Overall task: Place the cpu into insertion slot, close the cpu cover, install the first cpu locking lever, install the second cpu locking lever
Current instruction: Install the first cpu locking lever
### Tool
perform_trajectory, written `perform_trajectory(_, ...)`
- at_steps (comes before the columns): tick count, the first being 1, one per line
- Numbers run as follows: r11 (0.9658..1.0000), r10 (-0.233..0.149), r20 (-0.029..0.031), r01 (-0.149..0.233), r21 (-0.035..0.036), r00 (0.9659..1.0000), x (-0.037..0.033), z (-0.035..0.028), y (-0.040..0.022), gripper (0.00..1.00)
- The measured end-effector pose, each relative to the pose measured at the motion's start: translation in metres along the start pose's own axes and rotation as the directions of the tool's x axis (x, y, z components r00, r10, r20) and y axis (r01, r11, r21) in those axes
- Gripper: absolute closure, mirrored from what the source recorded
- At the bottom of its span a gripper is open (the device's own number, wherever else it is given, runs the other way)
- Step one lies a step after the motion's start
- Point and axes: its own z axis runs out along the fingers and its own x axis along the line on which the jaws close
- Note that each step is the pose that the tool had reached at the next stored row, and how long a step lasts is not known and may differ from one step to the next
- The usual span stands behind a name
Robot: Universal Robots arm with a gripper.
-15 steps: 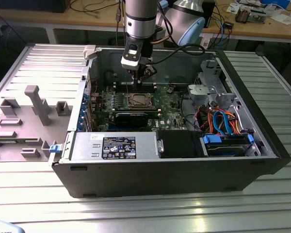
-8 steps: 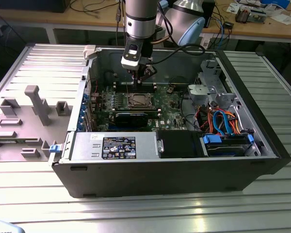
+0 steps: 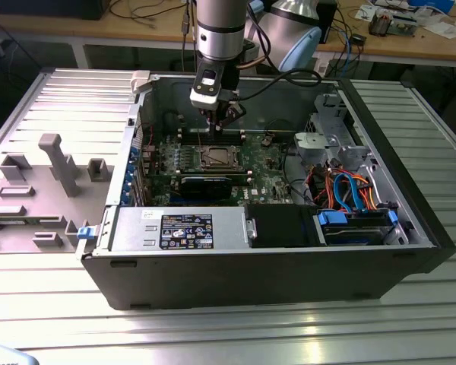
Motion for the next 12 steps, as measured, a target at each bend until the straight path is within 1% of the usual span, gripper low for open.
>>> perform_trajectory(12,1.0000,-0.006,0.0001,0.006,0.0000,1.0000,0.0000,0.0000,0.0000,0.89)
